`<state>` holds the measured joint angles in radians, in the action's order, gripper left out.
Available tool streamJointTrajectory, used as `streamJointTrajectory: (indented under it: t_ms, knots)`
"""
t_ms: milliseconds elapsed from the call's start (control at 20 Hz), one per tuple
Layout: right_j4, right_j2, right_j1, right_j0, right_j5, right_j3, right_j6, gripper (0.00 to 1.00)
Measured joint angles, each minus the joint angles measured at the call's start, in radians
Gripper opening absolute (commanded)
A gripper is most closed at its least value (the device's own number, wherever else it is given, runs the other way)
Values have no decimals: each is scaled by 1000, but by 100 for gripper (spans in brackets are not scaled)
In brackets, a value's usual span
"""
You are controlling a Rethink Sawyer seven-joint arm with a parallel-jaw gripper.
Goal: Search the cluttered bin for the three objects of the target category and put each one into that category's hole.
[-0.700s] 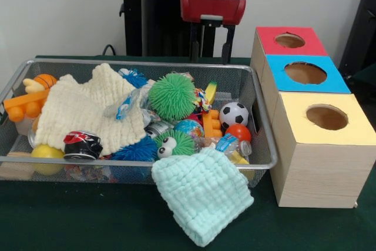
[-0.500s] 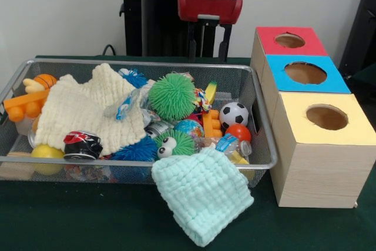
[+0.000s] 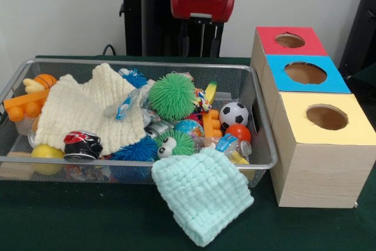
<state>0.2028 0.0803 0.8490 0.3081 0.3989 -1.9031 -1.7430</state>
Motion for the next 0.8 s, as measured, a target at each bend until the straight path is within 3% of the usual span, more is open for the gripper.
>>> streamJointTrajectory:
  t_ms: [450, 800]
  knots:
    - [0, -1, 0, -3, 0, -1, 0, 100]
    - [0, -16, -12, -48, -26, -7, 0, 100]
